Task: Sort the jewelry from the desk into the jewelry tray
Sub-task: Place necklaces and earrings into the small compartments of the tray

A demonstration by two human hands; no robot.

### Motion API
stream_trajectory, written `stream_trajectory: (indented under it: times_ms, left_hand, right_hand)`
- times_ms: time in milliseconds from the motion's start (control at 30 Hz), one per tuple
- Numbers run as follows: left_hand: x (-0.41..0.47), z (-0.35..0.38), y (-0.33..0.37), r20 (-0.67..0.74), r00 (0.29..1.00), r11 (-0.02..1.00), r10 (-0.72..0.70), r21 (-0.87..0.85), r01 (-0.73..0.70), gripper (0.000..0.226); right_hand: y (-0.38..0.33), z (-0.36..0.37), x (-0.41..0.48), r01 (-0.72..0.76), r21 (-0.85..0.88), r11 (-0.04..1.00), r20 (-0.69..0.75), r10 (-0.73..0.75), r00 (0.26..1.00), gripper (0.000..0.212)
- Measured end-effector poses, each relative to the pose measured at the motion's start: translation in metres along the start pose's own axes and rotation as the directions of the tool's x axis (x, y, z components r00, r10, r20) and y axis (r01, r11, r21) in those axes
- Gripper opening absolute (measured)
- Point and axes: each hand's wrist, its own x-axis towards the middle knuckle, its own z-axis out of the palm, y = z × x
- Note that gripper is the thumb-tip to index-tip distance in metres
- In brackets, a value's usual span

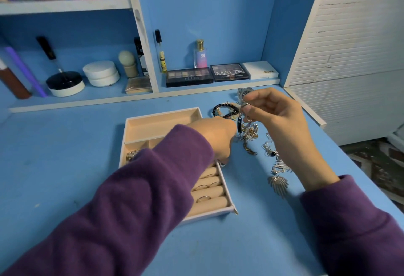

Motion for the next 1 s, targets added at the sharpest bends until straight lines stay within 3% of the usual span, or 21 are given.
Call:
stream_trajectory:
  times_ms: [300, 500, 633, 867, 1000]
  left_hand:
    - [-0.017, -0.006, -0.022, -0.19, 0.982, 0.935, -0.012, -0.351, -0.057, 0.012]
    - [-0.025, -0.003, -0.029, -0.263, 0.958, 0.682, -0.114, -0.722, -0.117, 0.015]
    - [-0.024, -0.003, -0.026, -0.284, 0.951, 0.607, -0.123, -0.779, -0.155, 0.024]
    - [-0.024, -0.001, -0.027, -0.345, 0.929, 0.607, -0.136, -0.769, -0.197, 0.005]
    - [-0.031, -0.008, -0.035, -0.376, 0.909, 0.536, -0.179, -0.812, -0.23, 0.006]
  right_hand:
    - [-0.005, 0.002, 0.004, -0.006, 0.109, 0.994, 0.049, 0.0, 0.999, 0.022]
    - [-0.017, 0.007, 0.005, 0.0, 0.208, 0.978, 0.123, -0.026, 0.992, 0.024]
    - [-0.031, 0.011, 0.008, 0.003, 0.251, 0.968, 0.159, -0.045, 0.986, 0.025]
    - [-0.044, 0.013, 0.011, 0.018, 0.325, 0.946, 0.187, -0.083, 0.979, 0.024]
    - [-0.045, 0.008, 0.01, 0.031, 0.277, 0.96, 0.138, -0.072, 0.988, 0.027]
